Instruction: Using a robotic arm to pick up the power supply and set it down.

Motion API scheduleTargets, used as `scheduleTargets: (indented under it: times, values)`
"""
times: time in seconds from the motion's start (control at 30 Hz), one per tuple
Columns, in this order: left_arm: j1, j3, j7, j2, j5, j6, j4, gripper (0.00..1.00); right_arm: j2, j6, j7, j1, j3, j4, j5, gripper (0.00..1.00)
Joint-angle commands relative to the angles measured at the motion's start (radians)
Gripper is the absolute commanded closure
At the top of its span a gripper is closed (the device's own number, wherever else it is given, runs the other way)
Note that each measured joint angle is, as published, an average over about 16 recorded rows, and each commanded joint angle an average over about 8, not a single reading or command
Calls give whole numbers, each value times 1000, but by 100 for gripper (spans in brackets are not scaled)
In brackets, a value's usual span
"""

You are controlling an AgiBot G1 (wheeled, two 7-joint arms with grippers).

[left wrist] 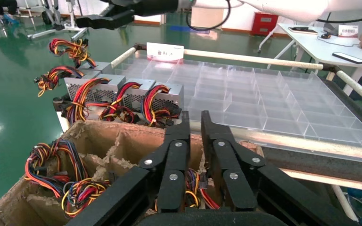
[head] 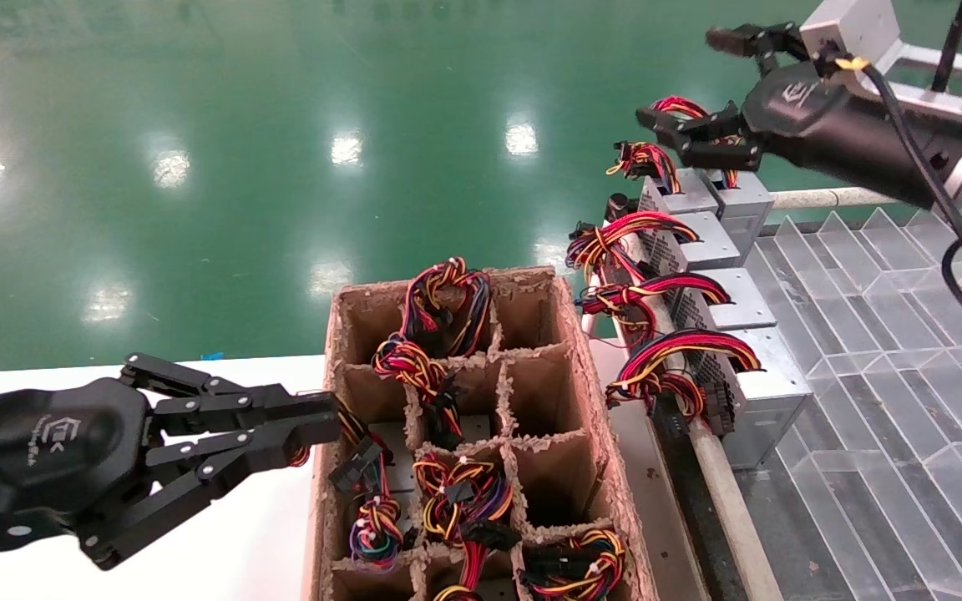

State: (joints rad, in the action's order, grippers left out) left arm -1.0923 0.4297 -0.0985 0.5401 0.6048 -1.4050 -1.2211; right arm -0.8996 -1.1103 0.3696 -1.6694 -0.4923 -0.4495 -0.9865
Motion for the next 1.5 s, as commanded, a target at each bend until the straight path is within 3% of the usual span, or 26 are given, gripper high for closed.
scheduleTargets:
  times: [0.03,1.17,1.5]
  values:
    - [0,0,0,0,0,0,0,0,14,-19,-28,30,11,-41,13,0]
    - [0,0,0,0,0,0,0,0,260,-348,-503,537,192,-754,231,0]
    - [0,0,0,0,0,0,0,0,301,-404,-572,623,222,-874,269,0]
